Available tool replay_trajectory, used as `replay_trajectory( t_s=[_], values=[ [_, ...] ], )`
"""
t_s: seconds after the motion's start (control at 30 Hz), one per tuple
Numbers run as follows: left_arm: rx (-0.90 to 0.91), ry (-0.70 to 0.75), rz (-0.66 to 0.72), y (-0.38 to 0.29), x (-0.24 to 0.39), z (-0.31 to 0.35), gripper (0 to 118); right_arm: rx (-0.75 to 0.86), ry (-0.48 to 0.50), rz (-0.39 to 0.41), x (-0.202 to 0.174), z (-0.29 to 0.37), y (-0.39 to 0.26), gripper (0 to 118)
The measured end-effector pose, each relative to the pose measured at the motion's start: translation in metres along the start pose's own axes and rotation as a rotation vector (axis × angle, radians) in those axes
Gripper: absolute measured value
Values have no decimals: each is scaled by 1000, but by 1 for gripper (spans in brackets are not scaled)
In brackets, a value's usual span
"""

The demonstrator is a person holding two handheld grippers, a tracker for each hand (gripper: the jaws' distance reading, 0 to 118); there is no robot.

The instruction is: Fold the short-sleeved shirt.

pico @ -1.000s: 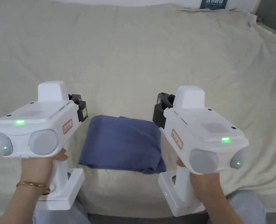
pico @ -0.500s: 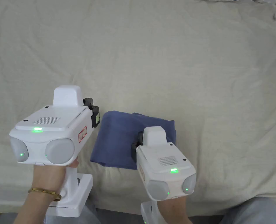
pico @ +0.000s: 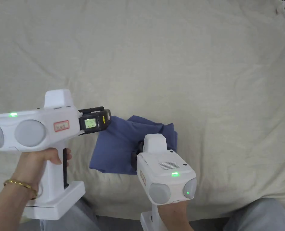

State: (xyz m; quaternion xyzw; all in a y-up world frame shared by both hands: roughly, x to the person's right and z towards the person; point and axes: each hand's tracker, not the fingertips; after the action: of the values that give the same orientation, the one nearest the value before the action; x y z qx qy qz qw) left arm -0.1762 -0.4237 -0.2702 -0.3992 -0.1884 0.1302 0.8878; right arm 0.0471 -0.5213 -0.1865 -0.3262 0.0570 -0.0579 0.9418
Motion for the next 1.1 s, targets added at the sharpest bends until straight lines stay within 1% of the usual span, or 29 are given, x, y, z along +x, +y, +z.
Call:
replay_trajectory(
  t_s=[0.03, 0.07, 0.17, 0.23, 0.3, 0.33, 0.37, 0.4, 0.43, 0.5, 0.53, 0.57, 0.63, 0.67, 0.7, 0.73, 0.8, 0.87, 0.97, 1.0, 1.03, 1.1],
  values=[
    [-43, -46, 28, 5, -9, -5, 113, -1, 6, -5, 2, 1, 1, 0],
    [-102, -87, 75, 10, -18, -12, 115, 0, 10, -10, 2, 1, 0, 0],
    [-232, -132, 119, 15, -36, -33, 115, 6, 12, -6, 2, 1, -1, 0],
    [-320, -145, 116, 14, -41, -45, 115, 4, 14, -14, 2, 1, 0, 0],
    [-414, -196, 110, 10, -45, -57, 114, 5, 21, -22, 4, 2, 0, 0],
    [-450, -224, 117, 8, -46, -61, 111, 6, 23, -23, 4, 2, 0, 0],
    [-466, -254, 129, 6, -47, -64, 106, 5, 24, -23, 4, 2, 0, 0],
    [-478, -279, 144, 3, -48, -68, 98, 3, 25, -24, 4, 1, 0, 0],
    [-479, -289, 159, 2, -49, -71, 95, 2, 25, -26, 5, 2, 0, 0],
    [-458, -311, 177, 0, -50, -74, 94, 1, 27, -26, 5, 1, 0, 0],
    [-448, -337, 196, 0, -51, -75, 92, 1, 28, -25, 5, 1, 1, 0],
    [-450, -350, 218, 1, -52, -76, 85, 0, 29, -24, 6, 1, 1, 0],
    [-453, -354, 221, -3, -48, -77, 55, -4, 33, -31, 7, 1, 2, 0],
    [-460, -322, 194, -6, -44, -79, 46, -5, 34, -35, 7, 1, 2, 0],
    [-451, -284, 141, -8, -40, -80, 40, -7, 34, -35, 7, 1, 2, 0],
    [-438, -300, 122, -10, -39, -78, 36, -10, 34, -35, 7, 1, 3, 0],
    [-443, -324, 172, -8, -39, -77, 24, -10, 33, -33, 7, 0, 3, 0],
    [-444, -293, 175, -8, -31, -76, 21, -17, 34, -33, 7, 0, 5, 0],
    [-442, -197, 107, -3, -14, -69, 20, -47, 42, -9, 8, 1, 15, 0],
    [-449, -165, 111, 1, -8, -66, 19, -50, 48, -5, 9, 5, 20, 0],
    [-450, -157, 119, 4, -3, -62, 18, -43, 55, -8, 10, 11, 24, 0],
    [-431, -174, 88, 13, 4, -50, 18, 43, 85, -12, 12, 35, 37, 0]
  ],
)
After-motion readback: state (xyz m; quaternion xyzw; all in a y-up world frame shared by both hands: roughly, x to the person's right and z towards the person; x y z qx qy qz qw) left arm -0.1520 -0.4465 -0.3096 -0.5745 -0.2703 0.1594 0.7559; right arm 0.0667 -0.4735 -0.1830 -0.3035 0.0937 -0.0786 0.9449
